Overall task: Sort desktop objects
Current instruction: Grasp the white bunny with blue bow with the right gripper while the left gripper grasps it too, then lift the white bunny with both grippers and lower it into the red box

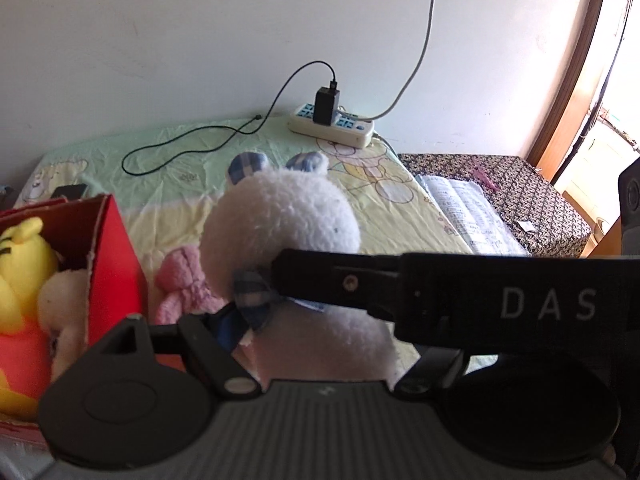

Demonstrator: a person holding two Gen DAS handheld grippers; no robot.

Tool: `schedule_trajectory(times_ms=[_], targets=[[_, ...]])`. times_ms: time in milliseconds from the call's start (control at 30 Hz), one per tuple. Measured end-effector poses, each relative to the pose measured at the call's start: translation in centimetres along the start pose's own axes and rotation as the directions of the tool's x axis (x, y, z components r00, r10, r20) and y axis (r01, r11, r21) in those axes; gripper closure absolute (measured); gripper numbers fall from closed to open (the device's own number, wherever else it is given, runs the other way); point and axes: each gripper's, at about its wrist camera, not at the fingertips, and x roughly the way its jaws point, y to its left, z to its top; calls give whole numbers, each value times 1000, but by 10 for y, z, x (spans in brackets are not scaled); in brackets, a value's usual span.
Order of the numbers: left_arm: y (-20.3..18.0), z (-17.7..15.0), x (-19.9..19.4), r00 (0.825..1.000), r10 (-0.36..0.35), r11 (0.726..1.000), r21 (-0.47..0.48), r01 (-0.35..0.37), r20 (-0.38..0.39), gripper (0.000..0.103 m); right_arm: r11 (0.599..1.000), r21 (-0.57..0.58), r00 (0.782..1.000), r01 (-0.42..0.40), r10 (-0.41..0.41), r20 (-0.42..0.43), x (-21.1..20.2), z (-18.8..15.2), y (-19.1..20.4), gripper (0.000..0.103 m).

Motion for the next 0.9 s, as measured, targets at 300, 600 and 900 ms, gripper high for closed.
schedule_trajectory(times_ms=[300, 600, 900], targets=[[53, -4, -45, 999, -6, 1000, 22, 5, 48, 24, 1000, 12, 999, -28, 28, 45, 21, -12, 54, 56], [121, -7, -71, 998, -39, 999, 20, 38, 57, 24, 1000, -17, 997, -13, 15, 76, 60, -26, 111, 56], [165, -17, -67, 994, -110, 994, -4, 110, 3, 24, 998, -25, 995, 53, -51, 85, 93, -39, 134, 56]])
